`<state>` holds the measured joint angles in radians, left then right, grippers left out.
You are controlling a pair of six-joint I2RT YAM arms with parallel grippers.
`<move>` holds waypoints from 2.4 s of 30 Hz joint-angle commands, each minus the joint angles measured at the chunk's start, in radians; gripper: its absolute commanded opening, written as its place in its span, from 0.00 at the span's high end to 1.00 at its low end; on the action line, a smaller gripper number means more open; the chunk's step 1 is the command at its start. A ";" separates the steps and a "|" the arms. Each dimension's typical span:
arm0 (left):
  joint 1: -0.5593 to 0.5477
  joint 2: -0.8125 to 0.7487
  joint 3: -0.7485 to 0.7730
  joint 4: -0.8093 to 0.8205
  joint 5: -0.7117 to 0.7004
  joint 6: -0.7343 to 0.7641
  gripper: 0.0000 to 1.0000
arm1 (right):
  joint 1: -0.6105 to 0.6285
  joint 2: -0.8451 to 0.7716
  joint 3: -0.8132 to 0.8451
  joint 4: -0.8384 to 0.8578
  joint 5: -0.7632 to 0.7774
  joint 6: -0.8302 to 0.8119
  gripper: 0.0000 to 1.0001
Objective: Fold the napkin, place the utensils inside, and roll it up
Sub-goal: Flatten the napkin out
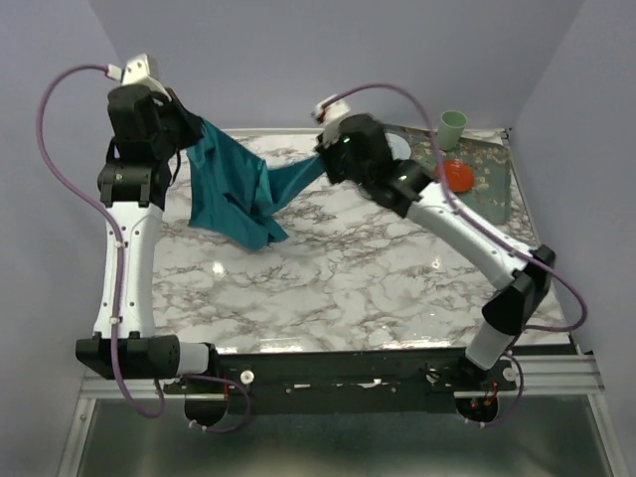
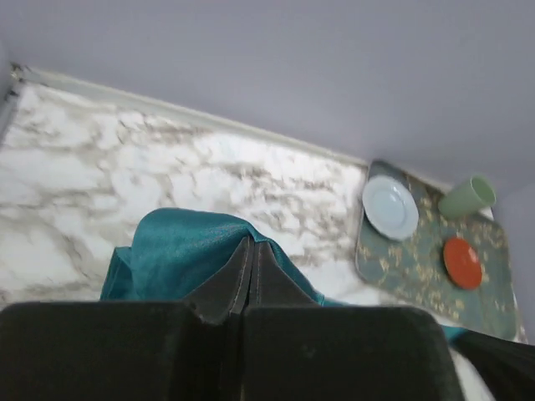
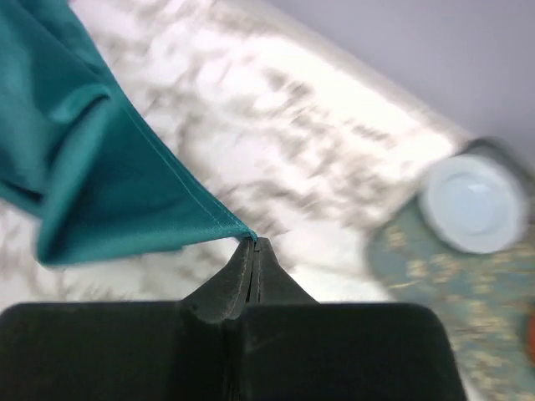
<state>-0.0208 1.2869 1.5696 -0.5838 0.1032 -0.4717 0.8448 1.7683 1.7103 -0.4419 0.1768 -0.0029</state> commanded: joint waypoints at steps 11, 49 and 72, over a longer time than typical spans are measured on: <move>0.116 -0.154 0.248 0.033 -0.096 0.077 1.00 | -0.078 -0.394 0.148 -0.239 -0.044 -0.111 0.99; 0.032 0.384 -0.008 0.020 -0.296 0.202 0.20 | -0.266 0.213 0.076 -0.272 0.033 0.030 0.64; -0.304 0.290 -0.591 0.165 -0.137 -0.103 0.51 | -0.208 0.200 -0.176 0.008 -0.366 0.514 0.56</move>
<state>-0.2634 1.5162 0.9970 -0.4805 -0.0093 -0.4629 0.6556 1.9942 1.5490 -0.4580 -0.2405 0.4541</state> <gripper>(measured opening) 0.492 0.448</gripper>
